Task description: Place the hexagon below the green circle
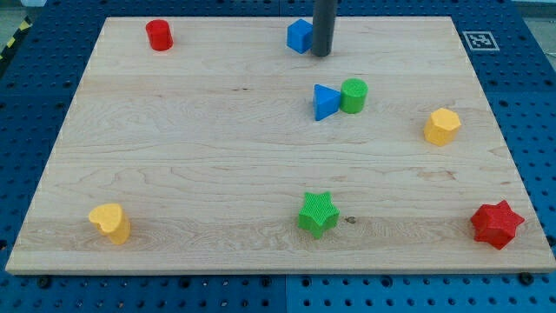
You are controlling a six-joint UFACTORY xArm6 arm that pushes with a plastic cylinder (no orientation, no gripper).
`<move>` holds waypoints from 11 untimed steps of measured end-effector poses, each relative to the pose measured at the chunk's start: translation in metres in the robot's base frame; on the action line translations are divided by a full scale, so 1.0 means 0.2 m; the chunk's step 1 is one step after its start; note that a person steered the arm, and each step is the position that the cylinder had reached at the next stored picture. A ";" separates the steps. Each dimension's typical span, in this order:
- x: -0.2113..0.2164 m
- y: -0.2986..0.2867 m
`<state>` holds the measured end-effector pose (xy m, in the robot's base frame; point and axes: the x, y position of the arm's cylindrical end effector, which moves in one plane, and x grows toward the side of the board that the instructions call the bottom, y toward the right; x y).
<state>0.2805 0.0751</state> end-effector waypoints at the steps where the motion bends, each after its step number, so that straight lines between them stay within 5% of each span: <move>1: 0.01 0.07; 5: 0.30 0.74; 11: 0.38 0.62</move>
<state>0.3572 0.1988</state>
